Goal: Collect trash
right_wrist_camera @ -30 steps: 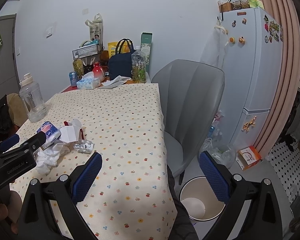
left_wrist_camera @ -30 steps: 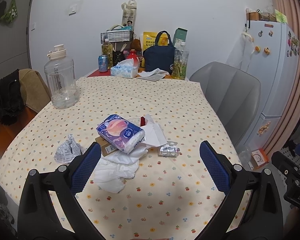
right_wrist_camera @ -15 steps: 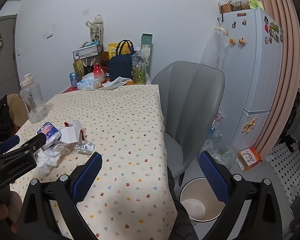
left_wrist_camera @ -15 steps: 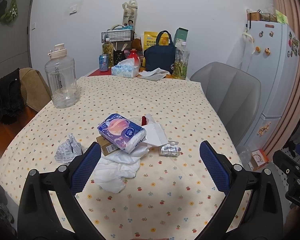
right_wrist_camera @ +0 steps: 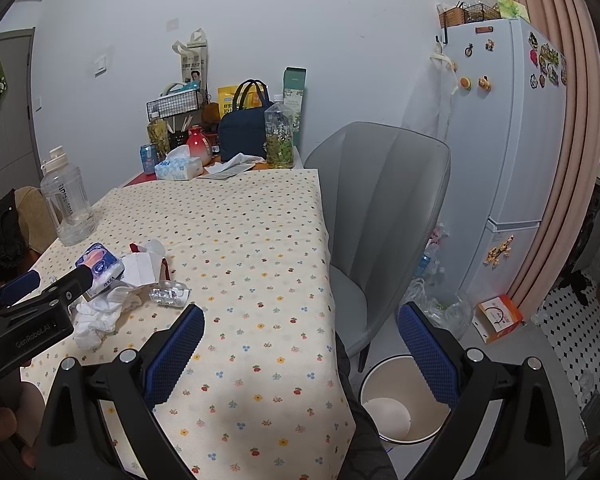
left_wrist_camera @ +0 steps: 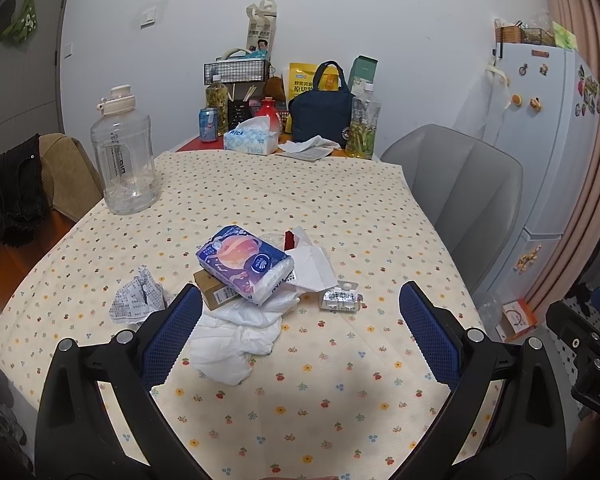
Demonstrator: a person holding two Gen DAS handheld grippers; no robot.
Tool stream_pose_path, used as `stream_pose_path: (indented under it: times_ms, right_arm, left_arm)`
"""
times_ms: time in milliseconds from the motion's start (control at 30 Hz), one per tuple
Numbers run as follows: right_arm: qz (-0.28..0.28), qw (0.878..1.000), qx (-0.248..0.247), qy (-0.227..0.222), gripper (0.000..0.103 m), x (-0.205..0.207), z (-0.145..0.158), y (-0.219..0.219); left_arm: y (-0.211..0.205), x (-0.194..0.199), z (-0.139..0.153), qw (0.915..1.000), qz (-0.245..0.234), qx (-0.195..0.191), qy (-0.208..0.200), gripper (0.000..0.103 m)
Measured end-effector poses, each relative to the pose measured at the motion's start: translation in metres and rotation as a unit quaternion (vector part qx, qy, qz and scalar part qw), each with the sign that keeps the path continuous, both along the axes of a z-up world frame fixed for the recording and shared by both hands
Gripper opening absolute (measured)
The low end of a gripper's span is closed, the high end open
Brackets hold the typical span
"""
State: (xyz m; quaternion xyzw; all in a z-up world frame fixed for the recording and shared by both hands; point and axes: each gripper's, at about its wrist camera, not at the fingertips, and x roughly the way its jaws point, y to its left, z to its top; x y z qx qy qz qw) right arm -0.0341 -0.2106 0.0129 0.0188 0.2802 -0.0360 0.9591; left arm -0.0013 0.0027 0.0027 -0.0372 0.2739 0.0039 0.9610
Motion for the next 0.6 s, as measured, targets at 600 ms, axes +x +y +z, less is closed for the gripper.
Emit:
stream_pose_path:
  times_ms: [600]
  right_arm:
    - [0.009, 1.000, 0.001, 0.005, 0.095, 0.0024, -0.0041, 0.0044]
  left_arm:
    - [0.0017, 0.0017, -0.0061, 1.0000, 0.003, -0.003, 0.005, 0.097]
